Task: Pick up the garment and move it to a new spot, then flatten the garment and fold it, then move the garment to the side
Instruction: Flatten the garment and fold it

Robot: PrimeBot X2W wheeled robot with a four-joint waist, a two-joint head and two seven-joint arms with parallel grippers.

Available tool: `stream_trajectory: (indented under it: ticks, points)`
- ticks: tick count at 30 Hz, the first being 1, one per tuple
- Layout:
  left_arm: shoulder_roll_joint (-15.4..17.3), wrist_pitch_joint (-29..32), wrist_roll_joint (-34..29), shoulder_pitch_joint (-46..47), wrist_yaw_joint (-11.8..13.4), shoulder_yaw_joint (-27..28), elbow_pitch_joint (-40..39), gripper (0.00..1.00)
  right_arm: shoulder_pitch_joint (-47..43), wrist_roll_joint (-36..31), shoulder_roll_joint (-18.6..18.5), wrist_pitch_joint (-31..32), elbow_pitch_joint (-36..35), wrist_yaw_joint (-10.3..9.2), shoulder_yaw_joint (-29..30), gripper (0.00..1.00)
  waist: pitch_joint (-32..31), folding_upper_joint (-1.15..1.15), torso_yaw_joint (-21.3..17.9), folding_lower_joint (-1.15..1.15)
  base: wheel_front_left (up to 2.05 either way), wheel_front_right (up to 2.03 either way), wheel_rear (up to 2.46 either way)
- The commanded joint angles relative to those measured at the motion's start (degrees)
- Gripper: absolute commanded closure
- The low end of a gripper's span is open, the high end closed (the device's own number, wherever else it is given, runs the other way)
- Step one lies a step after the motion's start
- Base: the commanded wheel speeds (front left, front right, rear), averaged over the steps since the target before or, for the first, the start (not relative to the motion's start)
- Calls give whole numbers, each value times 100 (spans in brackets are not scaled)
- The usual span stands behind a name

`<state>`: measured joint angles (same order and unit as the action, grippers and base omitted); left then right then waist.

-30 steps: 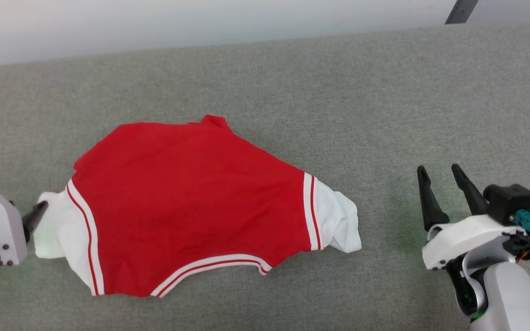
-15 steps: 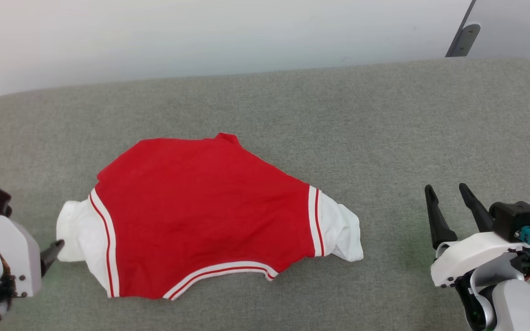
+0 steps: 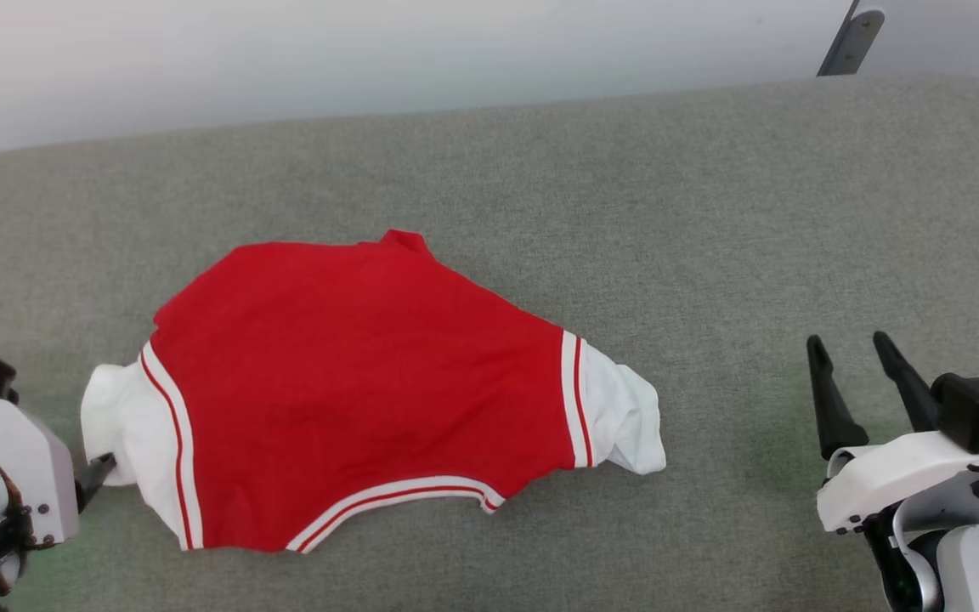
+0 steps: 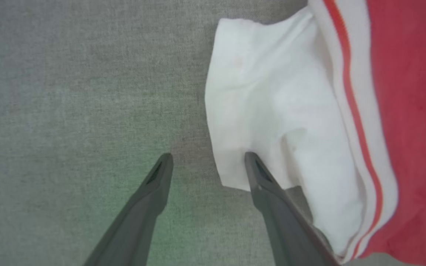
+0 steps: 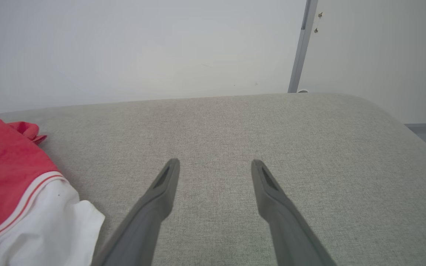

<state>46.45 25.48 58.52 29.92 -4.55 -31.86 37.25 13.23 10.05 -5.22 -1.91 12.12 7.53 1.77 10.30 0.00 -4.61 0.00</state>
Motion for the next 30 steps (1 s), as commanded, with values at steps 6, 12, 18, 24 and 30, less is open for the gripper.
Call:
stream_trajectory:
  ticks: [6,12,18,24,30]
  points:
    - [-310,206,193,214,-117,-38,489,29,-131,-84,-15,198,-317,-8,33,0,191,0,3,0,0,0,0]
    - [-487,412,392,339,-236,-99,560,100,-250,21,-36,488,-558,-8,-153,0,258,0,64,0,0,0,0]
    - [-418,491,438,476,-258,-114,573,100,-335,376,-87,1042,-704,-8,-628,0,299,0,162,0,0,0,0]
    - [-418,476,406,611,-275,-147,543,100,-282,762,-105,1811,-737,-8,-1066,0,341,0,281,0,0,0,0]
    - [-485,479,382,716,-284,-202,512,100,-157,881,-95,2406,-510,-8,-1218,0,391,0,383,0,0,0,0]
